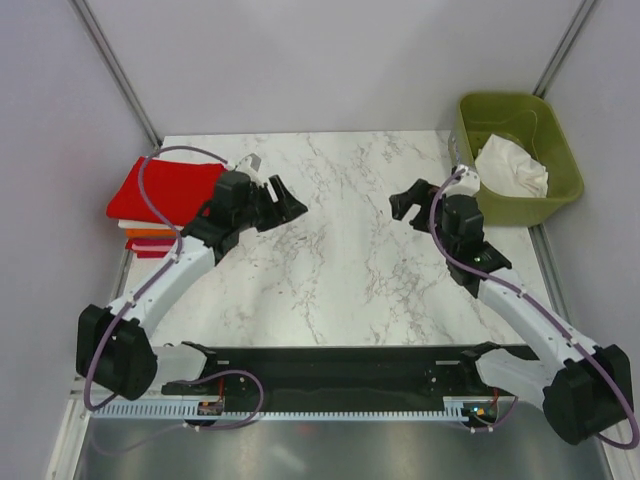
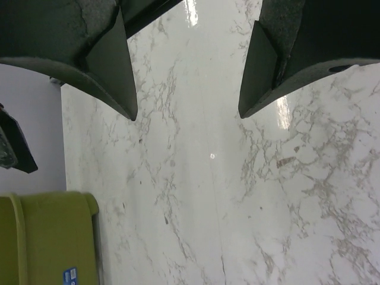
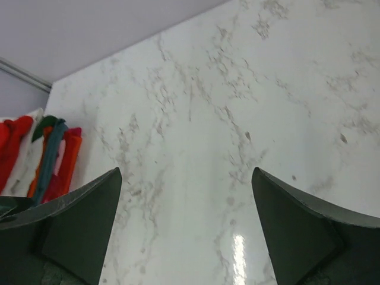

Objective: Fold and stack the t-shirts
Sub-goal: Reset both grippers

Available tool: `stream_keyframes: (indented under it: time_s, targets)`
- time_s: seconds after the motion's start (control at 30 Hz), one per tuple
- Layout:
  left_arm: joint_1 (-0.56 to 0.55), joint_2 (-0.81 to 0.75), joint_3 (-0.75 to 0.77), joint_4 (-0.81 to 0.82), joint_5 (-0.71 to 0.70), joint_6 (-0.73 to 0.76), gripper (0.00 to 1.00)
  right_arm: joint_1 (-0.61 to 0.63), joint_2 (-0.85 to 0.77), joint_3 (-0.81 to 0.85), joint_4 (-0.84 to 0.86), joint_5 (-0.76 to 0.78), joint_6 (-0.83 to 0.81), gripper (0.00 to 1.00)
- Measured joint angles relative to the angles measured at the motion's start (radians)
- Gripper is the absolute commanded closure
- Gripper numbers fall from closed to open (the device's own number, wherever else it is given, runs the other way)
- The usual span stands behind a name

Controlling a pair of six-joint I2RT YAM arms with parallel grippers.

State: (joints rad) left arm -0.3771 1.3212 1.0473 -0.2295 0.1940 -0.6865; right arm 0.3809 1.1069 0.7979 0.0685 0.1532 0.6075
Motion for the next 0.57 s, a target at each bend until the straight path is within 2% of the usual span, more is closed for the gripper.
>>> stream_keyframes:
  time_s: [0.17, 0.27, 0.3, 0.43, 0.57]
  targets:
    - [-0.049, -0.160, -0.243, 0.121, -0.010, 0.026, 0.14, 0.003, -0.148, -0.201, -0.061, 0.027, -0.028, 0.02]
    - [-0.055, -0.198, -0.379, 0.218, -0.009, 0.055, 0.02, 0.003, -0.225, -0.298, -0.089, 0.047, -0.028, 0.02]
    - [-0.057, -0.197, -0.415, 0.247, -0.008, 0.065, 0.00, 0.003, -0.254, -0.333, -0.088, 0.056, -0.027, 0.02]
    - [-0.057, -0.177, -0.509, 0.327, 0.001, 0.106, 0.01, 0.003, -0.346, -0.455, -0.064, 0.084, -0.024, 0.02]
    - [-0.061, -0.172, -0.606, 0.483, 0.036, 0.128, 0.03, 0.003, -0.375, -0.533, -0.030, 0.094, -0.017, 0.02]
